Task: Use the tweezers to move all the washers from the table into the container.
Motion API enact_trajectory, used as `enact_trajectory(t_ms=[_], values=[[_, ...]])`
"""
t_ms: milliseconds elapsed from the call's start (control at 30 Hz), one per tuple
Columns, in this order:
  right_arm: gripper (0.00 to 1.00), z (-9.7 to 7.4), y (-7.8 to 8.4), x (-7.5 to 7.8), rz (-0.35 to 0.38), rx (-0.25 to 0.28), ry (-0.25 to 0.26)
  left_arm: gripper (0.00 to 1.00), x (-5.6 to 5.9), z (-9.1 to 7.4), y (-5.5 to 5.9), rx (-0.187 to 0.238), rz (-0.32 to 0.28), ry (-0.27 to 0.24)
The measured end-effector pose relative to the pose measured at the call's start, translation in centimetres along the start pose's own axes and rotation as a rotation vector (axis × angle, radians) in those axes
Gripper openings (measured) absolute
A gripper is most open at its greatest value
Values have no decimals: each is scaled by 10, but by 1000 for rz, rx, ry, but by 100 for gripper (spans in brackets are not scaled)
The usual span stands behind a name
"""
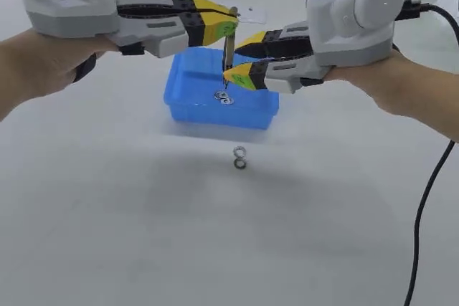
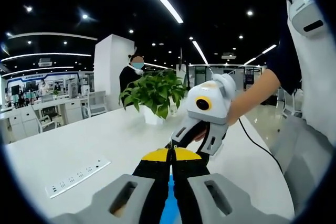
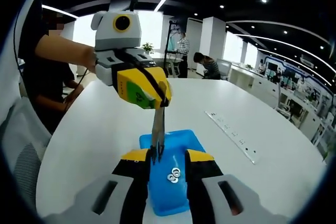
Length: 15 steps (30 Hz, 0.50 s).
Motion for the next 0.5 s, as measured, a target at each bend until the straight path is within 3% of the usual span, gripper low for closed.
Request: enact_trajectory(t_ms=[233, 500], values=[[30, -26, 9, -8, 19, 6, 30, 4, 12, -2, 0, -8, 7, 13], [41, -49, 24, -27, 70, 10, 20, 4, 23, -2, 1, 2, -1, 11]])
Point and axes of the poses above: the centre of the closed fingertips' face, and the gripper's own axes: z roughly forward along the fingers, x roughly to its right, y roughly out of its underside, the point moved 10 cm from there along -z, roughly backward along the fingers, and after that the axes turned 2 degrees about -z, right-handed, at the moved point
